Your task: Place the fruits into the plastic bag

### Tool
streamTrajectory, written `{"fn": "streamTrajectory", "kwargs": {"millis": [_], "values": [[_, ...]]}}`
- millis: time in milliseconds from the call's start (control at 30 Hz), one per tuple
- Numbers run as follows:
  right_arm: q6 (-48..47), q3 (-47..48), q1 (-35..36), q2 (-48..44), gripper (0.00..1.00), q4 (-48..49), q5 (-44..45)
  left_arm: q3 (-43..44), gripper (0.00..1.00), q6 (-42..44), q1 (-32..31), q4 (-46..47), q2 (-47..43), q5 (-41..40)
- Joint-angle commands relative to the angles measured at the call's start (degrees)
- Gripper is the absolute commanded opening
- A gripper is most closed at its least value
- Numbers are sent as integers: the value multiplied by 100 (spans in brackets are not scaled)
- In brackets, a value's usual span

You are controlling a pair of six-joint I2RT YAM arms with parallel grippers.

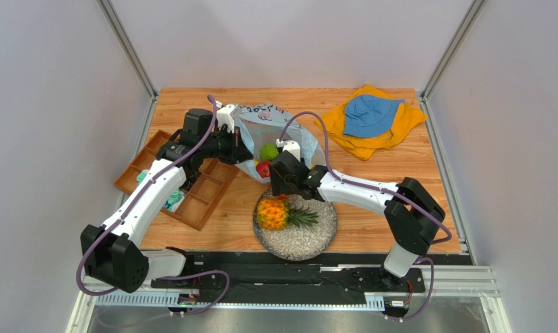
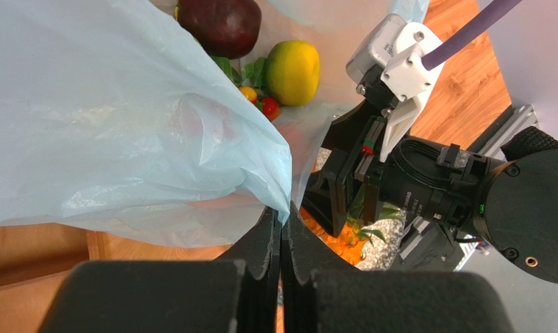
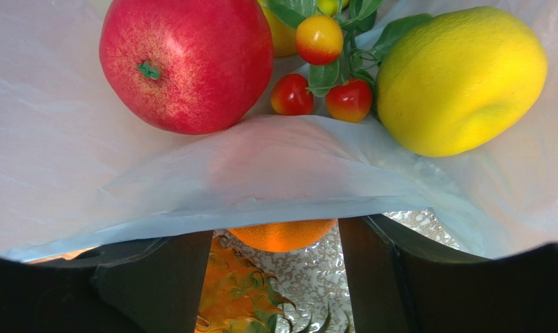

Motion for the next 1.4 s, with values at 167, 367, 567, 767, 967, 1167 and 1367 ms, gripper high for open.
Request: {"fn": "streamTrajectory", "kwargs": {"millis": [167, 367, 567, 767, 967, 1167, 1367], "values": [[-61, 80, 14, 630, 66, -2, 144, 209, 0, 70, 24, 36, -55, 104], [-114, 141, 14, 797, 66, -1, 153, 209, 0, 61, 24, 36, -55, 104], [-167, 159, 14, 876, 67, 86, 162, 209, 0, 61, 24, 36, -64, 95], [-211, 132, 14, 920, 69, 192, 57, 209, 0, 61, 24, 36, -73, 113], [-237, 123, -4, 973, 74, 271, -66, 209, 0, 69, 24, 36, -99, 104], [-290, 141, -30, 1131, 75, 359, -189, 209, 0, 70, 24, 36, -108, 95], [-351, 194, -92, 1254, 71, 412, -137, 209, 0, 78, 24, 27, -134, 78]]}}
